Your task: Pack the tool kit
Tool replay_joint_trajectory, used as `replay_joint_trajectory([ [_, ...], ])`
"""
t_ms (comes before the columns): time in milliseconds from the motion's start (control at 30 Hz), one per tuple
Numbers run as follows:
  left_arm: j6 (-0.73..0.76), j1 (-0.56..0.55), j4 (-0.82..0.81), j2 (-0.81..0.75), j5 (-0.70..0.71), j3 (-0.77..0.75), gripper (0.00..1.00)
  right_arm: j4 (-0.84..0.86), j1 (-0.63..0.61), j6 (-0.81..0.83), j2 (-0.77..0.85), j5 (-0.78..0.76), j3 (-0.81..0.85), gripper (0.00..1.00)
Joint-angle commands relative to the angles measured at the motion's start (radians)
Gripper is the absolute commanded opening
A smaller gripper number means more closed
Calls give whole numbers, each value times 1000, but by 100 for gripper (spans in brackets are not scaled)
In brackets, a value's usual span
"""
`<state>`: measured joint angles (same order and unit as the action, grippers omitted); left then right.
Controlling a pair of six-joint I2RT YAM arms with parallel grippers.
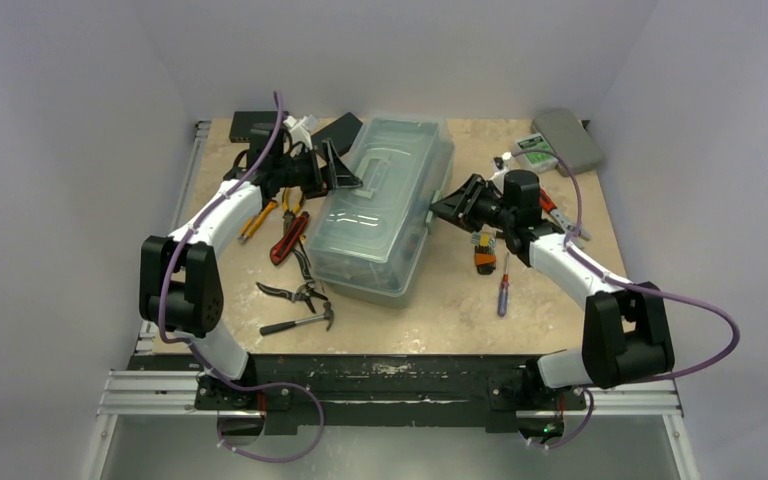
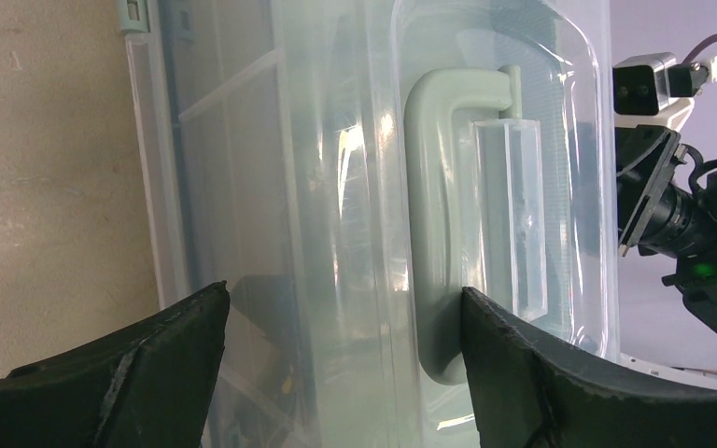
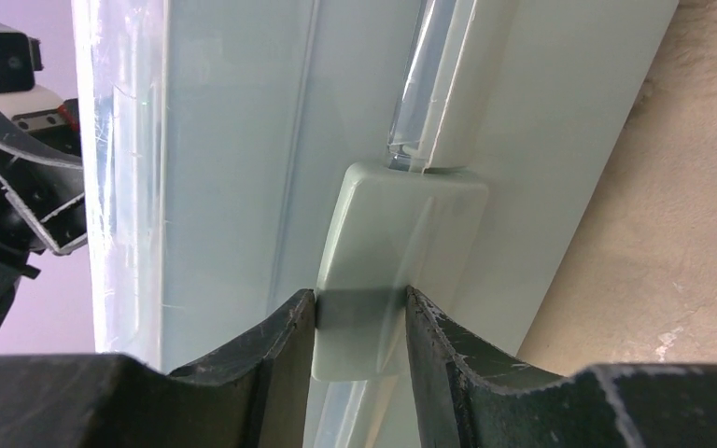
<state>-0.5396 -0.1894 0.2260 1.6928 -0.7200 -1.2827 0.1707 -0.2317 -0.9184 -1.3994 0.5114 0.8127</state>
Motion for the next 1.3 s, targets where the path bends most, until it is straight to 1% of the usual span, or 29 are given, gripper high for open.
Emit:
replay_joint_trajectory([
  [0,48,-16,166,83,144,62,48,-89,-11,69,38,-96,63,37],
  [67,49,-16,167,84,145,62,48,-97,-14,72,40,-103,64,39],
  [100,49,-16,167,83,146,62,48,-105,-15,74,38,-108,67,51],
  [133,51,-16,169,84,147,61,48,-115,-15,76,36,-113,68,72],
  [167,53,-16,172,84,150,60,48,-119,-15,79,32,-112,66,89],
  [200,54,-15,173,83,150,60,48,-112,-15,82,29,-101,60,97],
  [367,45,-9,157,100,127,60,48,16,-11,46,-6,-11,9,99],
  [500,44,0,154,101,128,64,47,192,-9,-23,-53,63,-44,99],
  [567,42,4,151,98,134,71,47,253,-9,-54,-86,95,-56,99],
  [733,41,10,148,100,134,74,47,446,-8,-157,-151,147,-100,99],
  [967,41,10,144,108,127,74,46,663,-12,-293,-246,193,-124,99],
  [1067,41,10,143,109,128,75,46,734,-17,-338,-272,206,-123,98],
  [1133,41,10,144,110,127,77,46,759,-21,-360,-276,211,-123,95],
  [1267,42,10,144,108,129,78,46,748,-28,-371,-255,212,-117,90],
])
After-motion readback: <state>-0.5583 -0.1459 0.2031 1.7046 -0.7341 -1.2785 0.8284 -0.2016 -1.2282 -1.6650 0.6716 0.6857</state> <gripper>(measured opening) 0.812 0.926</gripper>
